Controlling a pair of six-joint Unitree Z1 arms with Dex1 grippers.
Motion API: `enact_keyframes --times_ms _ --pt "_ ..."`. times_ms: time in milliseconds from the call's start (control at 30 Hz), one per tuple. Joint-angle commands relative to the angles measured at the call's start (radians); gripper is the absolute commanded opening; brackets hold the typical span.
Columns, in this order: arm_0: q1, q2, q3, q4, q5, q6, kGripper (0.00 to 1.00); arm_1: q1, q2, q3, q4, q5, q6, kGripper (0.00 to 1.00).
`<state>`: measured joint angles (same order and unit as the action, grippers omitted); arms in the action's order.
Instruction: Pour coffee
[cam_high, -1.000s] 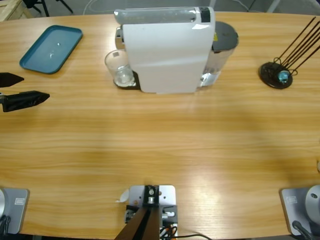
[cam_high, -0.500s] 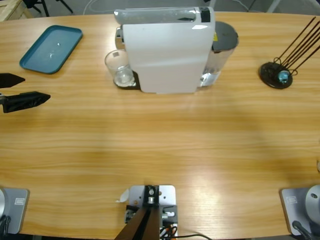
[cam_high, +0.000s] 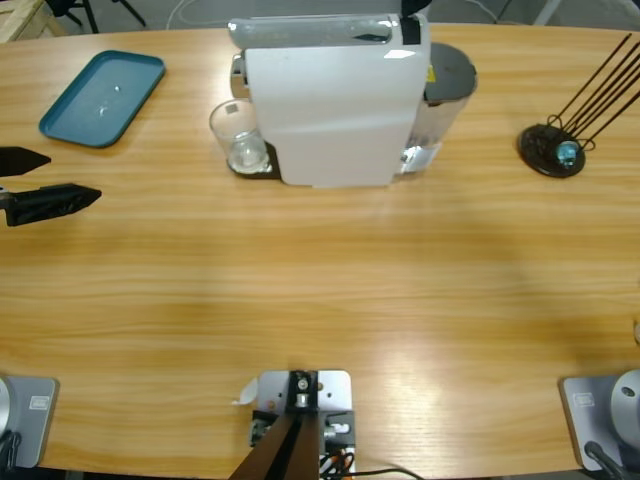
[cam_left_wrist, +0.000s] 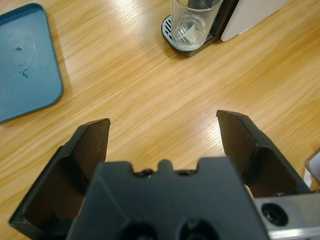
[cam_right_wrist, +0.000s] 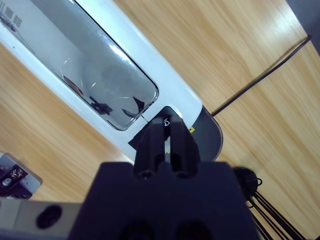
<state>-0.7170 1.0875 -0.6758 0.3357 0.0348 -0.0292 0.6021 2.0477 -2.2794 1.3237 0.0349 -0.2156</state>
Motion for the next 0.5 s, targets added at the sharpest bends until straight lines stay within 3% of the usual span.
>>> enact_keyframes --times_ms 33,333,500 --pt "0.006 0.011 0.027 0.002 -0.013 -0.010 0.922 0.008 0.055 0.028 0.009 -0.003 -0.001 0.000" --pt "0.006 0.011 0.027 0.002 -0.013 -0.010 0.922 0.008 0.014 0.140 -0.047 -0.002 0.014 0.000" --pt "0.007 0.009 0.027 0.002 -0.013 -0.011 0.927 0.008 -0.056 -0.005 -0.032 -0.091 0.017 0.000"
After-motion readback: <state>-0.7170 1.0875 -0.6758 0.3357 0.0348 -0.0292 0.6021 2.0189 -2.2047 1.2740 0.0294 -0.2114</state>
